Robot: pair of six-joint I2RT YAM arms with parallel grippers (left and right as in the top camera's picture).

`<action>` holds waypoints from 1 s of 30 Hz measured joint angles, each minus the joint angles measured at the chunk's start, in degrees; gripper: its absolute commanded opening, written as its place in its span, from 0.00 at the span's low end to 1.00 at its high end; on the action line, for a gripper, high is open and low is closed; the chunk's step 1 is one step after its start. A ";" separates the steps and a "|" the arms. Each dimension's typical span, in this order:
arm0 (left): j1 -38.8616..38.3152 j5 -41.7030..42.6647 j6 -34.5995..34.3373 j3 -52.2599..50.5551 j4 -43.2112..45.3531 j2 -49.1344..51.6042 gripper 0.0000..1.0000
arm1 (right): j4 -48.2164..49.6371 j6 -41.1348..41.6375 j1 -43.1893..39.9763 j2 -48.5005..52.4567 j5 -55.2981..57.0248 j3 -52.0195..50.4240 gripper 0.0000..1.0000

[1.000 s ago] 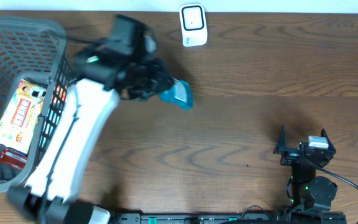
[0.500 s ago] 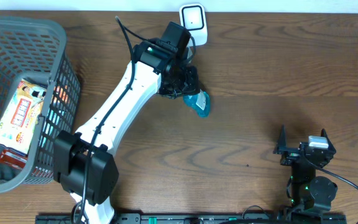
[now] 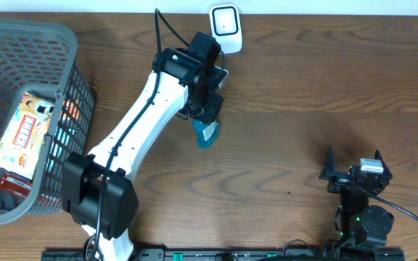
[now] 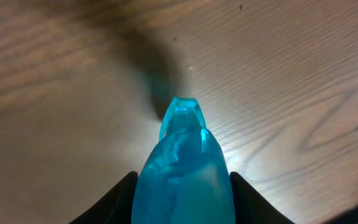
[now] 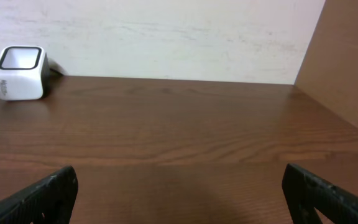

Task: Scan the item barcode
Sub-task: 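Carry the teal bottle toward the scanner and lower it onto the table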

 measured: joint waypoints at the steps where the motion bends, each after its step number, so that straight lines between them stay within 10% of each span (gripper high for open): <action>1: 0.00 -0.39 0.96 0.00 0.31 0.00 0.41 | 0.00 0.00 0.00 0.00 0.02 0.00 0.99; 30: 0.00 -1.68 4.94 -5.51 9.75 0.00 0.43 | 0.00 0.00 0.00 0.00 0.00 0.00 0.99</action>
